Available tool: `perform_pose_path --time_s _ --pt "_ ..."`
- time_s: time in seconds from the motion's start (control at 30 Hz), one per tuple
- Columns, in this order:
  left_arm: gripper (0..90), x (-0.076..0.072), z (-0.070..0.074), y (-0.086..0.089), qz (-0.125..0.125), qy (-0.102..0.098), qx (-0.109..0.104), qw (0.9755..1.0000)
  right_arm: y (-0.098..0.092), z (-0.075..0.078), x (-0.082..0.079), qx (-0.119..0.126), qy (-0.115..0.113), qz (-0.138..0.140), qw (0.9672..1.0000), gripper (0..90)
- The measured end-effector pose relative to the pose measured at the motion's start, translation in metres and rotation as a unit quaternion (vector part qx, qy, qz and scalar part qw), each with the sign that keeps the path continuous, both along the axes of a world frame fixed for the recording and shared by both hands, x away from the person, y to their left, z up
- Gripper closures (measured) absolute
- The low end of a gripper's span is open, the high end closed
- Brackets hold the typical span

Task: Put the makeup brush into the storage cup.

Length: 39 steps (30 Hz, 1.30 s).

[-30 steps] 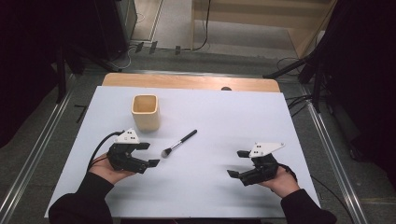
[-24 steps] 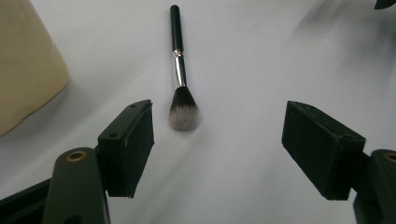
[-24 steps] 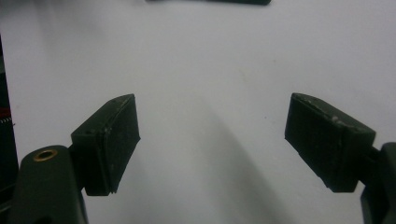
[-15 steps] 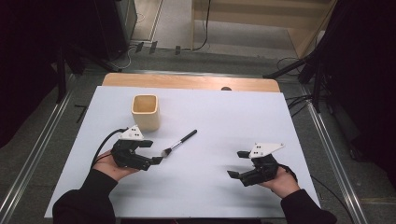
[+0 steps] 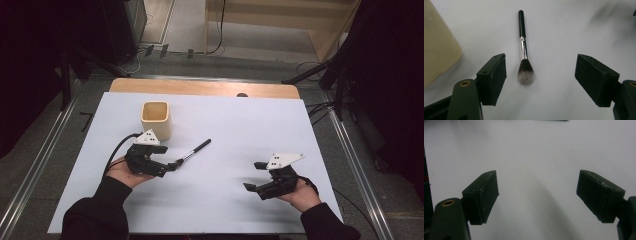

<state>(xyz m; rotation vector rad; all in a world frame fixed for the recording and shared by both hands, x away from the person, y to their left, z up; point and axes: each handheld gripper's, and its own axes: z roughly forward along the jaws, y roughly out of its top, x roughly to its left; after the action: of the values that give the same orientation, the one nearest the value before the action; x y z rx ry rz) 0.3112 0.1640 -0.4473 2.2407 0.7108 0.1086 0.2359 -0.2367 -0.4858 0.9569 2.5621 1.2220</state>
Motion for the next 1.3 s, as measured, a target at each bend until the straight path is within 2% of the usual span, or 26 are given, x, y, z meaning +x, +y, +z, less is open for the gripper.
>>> perform_pose_path --time_s 0.33,0.5,0.83,0.97,1.13,1.2,1.3 --pt "25.8 0.007 -0.002 -0.015 -0.002 -0.007 0.006 1.0000 0.000 0.000 0.000 -0.002 -0.002 0.003 1.0000 18.5" --pt "25.8 0.011 -0.003 -0.021 0.001 -0.008 -0.001 1.0000 0.000 0.000 -0.001 -0.002 0.000 0.003 1.0000 18.5" --pt "25.8 0.016 -0.004 -0.035 -0.003 -0.008 0.003 1.0000 0.000 0.000 -0.001 -0.003 0.002 0.003 1.0000 18.5" --pt "26.0 0.018 -0.004 -0.040 -0.006 -0.015 0.008 0.9998 -0.001 -0.001 -0.001 -0.003 0.002 0.002 1.0000 18.5" --pt "26.1 0.022 -0.005 -0.046 -0.007 -0.011 0.005 0.9999 -0.001 -0.001 0.000 -0.001 0.003 0.000 1.0000 18.5" --pt "26.1 0.025 -0.005 -0.051 -0.010 -0.011 0.015 0.9998 -0.001 -0.001 0.000 -0.002 0.003 0.001 1.0000 18.5" --pt "26.1 0.027 -0.004 -0.054 -0.009 -0.008 0.015 0.9998 -0.002 -0.002 0.000 0.000 0.004 0.001 1.0000 18.5"
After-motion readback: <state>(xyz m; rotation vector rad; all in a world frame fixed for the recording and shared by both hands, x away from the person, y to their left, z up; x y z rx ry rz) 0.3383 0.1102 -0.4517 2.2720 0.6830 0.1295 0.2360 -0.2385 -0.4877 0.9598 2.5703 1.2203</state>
